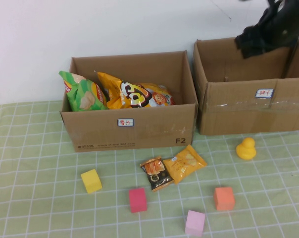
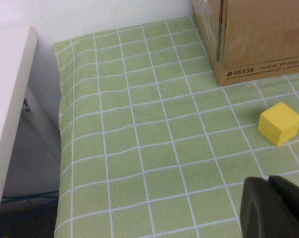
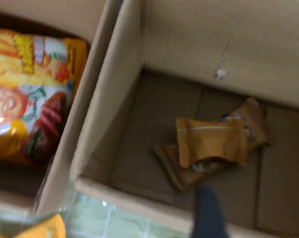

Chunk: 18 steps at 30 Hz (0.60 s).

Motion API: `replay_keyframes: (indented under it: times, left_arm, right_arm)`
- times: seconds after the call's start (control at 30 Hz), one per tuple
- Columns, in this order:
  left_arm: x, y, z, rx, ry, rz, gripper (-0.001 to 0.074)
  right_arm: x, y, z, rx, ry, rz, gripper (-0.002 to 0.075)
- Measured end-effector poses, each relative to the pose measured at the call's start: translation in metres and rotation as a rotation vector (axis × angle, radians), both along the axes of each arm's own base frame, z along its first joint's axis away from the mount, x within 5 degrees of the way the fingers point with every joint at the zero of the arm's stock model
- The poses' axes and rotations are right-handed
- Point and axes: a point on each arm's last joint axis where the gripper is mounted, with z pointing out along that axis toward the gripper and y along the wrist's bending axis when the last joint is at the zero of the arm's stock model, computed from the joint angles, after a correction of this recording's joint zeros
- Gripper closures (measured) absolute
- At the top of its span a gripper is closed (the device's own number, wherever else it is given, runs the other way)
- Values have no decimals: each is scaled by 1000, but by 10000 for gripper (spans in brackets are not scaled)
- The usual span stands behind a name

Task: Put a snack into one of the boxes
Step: Pick up the biscuit

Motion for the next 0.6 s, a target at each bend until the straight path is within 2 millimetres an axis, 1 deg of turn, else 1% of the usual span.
replay_keyframes:
  times: [0.03, 0.07, 0.17, 0.23, 0.3, 0.43, 0.6]
  left_arm:
    - [0, 0, 0, 0, 0, 0, 737]
    - [0, 0, 0, 0, 0, 0, 737]
    - [0, 0, 0, 0, 0, 0, 737]
    - [0, 0, 0, -2, 0, 0, 737]
    - [0, 0, 0, -6, 0, 0, 737]
    - [0, -1, 0, -21, 0, -1, 737]
    - [0, -1, 0, -29, 0, -1, 737]
  right_arm:
    - [-5, -1, 9, -5, -10, 11, 351]
    - [-7, -2, 13, -14, -16, 23, 393]
    - [-17, -4, 31, -28, -37, 56, 585]
    - [-24, -5, 38, -27, -27, 68, 661]
    - [-30, -6, 43, -38, -19, 80, 699]
    - [-43, -9, 60, -41, -28, 101, 720]
    - [-73, -17, 96, -42, -99, 120, 726]
